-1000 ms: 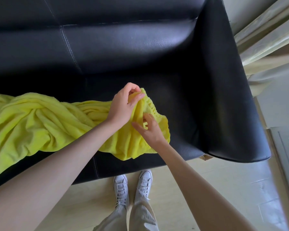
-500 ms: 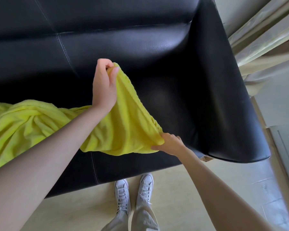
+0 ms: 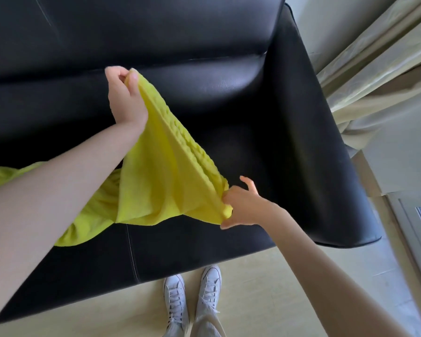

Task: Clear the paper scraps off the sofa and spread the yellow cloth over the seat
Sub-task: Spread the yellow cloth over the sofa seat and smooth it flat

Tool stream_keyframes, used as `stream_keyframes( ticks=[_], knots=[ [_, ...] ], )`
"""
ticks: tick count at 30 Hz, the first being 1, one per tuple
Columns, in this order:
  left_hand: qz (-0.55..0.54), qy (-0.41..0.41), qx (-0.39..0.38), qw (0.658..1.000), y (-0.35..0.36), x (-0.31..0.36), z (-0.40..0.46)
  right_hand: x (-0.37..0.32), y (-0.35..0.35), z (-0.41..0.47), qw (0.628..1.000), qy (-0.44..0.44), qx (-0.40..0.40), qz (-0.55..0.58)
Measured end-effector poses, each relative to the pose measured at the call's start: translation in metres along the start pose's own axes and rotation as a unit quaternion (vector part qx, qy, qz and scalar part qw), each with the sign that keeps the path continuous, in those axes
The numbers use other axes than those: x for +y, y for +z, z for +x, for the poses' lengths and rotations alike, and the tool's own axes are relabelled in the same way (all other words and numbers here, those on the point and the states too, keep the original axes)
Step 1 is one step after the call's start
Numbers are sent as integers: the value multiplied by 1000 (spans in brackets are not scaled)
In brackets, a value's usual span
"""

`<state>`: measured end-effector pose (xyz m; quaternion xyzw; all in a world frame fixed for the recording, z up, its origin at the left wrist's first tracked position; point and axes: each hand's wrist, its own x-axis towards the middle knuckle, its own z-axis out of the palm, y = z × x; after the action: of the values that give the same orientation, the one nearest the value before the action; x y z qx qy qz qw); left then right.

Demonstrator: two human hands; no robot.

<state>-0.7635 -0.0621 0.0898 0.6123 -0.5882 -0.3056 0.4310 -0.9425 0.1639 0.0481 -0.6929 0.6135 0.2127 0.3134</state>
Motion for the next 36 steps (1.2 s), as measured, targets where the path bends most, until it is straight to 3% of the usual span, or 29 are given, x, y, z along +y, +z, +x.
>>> stream_keyframes(
  ticks=[3,5,7,10,12,13,17,21,23,28,33,36],
  knots=[
    [-13,18,-3,1000,2,24,14,-6,8,4,997,5,-73,-3],
    [-14,37,4,999,3,34,20,1,15,7,988,76,-113,76],
    [-14,36,24,999,2,37,25,18,26,11,964,157,-91,195],
    [-5,21,45,999,0,32,27,42,32,7,891,216,3,400],
    [4,4,55,998,-2,27,26,49,31,-2,820,208,4,533],
    [7,-2,60,998,-3,24,26,52,32,-5,805,195,1,560],
    [6,-33,63,997,-6,17,23,64,47,-15,818,152,126,541],
    [3,-26,30,999,-3,20,17,69,64,-15,897,167,210,351],
    [-1,-25,18,1000,0,26,13,67,68,-15,910,159,192,331],
    [-9,-25,-16,1000,14,38,5,62,72,-15,926,144,62,342],
    [-1,-10,-48,999,35,51,-2,58,86,-25,911,182,19,369],
    [12,7,-55,998,49,52,-1,66,93,-31,881,277,-15,384]
  ],
)
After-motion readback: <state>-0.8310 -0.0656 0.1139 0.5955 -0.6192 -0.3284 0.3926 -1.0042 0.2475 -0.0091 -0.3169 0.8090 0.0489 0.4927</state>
